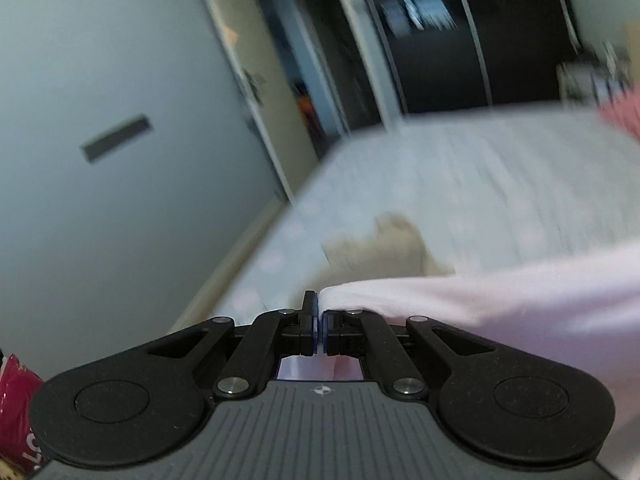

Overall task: Fold clothes
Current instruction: 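Pinch the pink garment with the right gripper while the left gripper holds its edge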

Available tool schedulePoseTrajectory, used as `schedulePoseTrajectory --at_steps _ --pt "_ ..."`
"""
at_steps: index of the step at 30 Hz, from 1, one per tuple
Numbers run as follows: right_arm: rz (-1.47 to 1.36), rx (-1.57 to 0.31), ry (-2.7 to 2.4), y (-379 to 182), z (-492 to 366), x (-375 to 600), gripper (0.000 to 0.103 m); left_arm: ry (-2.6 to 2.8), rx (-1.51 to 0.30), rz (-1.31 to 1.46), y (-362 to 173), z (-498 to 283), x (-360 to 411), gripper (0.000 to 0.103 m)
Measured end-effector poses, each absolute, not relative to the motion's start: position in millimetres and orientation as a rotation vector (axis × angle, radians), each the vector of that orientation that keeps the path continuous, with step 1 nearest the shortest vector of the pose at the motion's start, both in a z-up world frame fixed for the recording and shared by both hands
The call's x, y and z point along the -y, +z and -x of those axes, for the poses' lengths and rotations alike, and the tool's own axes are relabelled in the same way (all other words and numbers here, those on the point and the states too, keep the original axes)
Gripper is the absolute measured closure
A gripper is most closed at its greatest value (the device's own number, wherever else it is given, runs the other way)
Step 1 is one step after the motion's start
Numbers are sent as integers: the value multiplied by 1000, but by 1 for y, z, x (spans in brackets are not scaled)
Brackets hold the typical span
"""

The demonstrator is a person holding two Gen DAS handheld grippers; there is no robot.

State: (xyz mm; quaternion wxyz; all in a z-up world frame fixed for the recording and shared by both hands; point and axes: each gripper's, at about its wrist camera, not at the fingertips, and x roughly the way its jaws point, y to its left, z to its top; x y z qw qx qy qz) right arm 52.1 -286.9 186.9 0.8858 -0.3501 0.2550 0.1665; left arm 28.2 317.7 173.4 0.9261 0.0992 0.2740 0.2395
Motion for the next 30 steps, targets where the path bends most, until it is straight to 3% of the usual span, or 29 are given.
schedulePoseTrajectory --at_steps 9,20,30 --pt "787 -605 462 175 -41 265 102 572 -481 -318 239 -29 -318 102" --pt "782 -646 390 154 -98 235 102 560 -646 -334 170 -70 -330 102" --pt "761 -504 308 150 -141 212 102 568 -570 -359 166 -57 -345 102"
